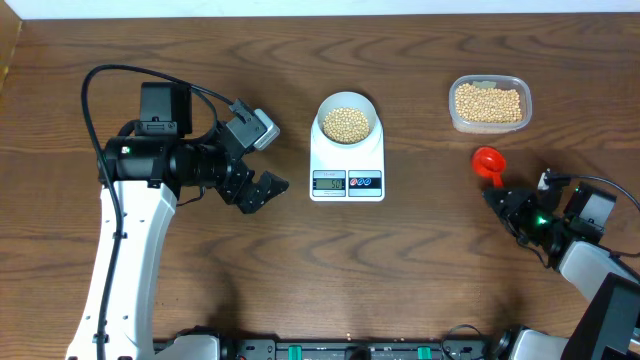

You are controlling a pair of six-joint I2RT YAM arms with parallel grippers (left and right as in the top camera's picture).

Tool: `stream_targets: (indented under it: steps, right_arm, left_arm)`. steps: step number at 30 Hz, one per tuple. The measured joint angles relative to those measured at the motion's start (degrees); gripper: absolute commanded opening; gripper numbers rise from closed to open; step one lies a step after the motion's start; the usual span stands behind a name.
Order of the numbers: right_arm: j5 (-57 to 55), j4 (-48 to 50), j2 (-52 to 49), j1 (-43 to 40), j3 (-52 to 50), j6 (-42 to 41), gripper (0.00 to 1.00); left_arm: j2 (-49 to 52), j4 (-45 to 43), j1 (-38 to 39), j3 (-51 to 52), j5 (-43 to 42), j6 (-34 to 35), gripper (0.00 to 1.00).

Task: Scoop item into bowl and weigh 50g on scale
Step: 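Lower the red scoop onto the table right of the tub, then open the right gripper to release the red scoop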

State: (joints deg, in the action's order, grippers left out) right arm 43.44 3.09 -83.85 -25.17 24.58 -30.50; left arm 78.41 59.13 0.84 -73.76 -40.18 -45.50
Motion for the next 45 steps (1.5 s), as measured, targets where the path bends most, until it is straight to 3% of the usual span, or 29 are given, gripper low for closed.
stream_targets:
  steps: [2, 17, 28, 38, 45]
  right_arm:
    - [-0.8, 0.1, 0.0, 0.0, 0.0, 0.3, 0.99]
    - [-12.1, 6.6, 0.2, 0.1, 0.0, 10.3, 0.99]
    - [-17.1, -0.3, 2.5, 7.6, 0.4, 17.1, 0.99]
    - [-33.2, -10.6, 18.4, 9.6, 0.1, 21.2, 0.99]
    - [-30.6, -1.1, 22.7, 11.9, -0.1, 23.2, 0.99]
  left_arm:
    - [0.0, 0.0, 0.0, 0.0, 0.0, 0.0, 0.98]
    - [0.0, 0.0, 0.0, 0.0, 0.0, 0.0, 0.98]
    - [0.0, 0.0, 0.0, 0.0, 0.0, 0.0, 0.98]
    - [0.0, 0.0, 0.0, 0.0, 0.0, 0.0, 0.98]
    - [0.0, 0.0, 0.0, 0.0, 0.0, 0.0, 0.98]
